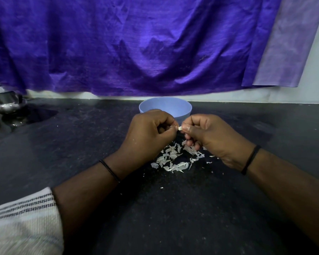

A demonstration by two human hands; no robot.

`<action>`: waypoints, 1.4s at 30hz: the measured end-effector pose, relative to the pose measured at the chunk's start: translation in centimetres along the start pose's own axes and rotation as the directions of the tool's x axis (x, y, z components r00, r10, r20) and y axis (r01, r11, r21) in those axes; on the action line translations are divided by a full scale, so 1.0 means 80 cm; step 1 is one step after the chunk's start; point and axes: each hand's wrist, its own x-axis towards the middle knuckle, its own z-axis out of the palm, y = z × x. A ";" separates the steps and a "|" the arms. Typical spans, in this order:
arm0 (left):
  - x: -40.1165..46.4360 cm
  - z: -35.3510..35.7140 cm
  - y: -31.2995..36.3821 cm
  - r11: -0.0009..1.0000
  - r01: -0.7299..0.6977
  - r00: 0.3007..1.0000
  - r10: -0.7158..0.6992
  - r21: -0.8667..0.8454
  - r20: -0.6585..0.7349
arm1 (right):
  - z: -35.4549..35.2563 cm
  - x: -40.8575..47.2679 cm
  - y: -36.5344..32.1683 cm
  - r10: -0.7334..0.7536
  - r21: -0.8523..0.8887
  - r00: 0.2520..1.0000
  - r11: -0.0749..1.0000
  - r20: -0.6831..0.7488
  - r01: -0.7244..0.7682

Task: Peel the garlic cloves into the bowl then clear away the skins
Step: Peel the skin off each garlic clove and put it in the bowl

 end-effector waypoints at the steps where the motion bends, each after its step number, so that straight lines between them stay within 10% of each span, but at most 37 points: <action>1: 0.000 0.000 0.000 1.000 -0.008 1.000 0.008 0.002 -0.003 | -0.003 0.000 0.000 -0.003 -0.014 1.000 1.000 0.024 0.003; 20: 0.001 0.002 -0.002 0.988 0.104 0.992 -0.111 -0.115 -0.053 | 0.002 -0.002 -0.005 0.087 0.449 0.996 0.889 0.023 -0.089; 42: 0.000 0.001 0.000 0.989 0.094 0.992 -0.103 -0.110 -0.076 | 0.000 -0.002 -0.006 0.030 0.321 0.999 0.947 -0.029 -0.019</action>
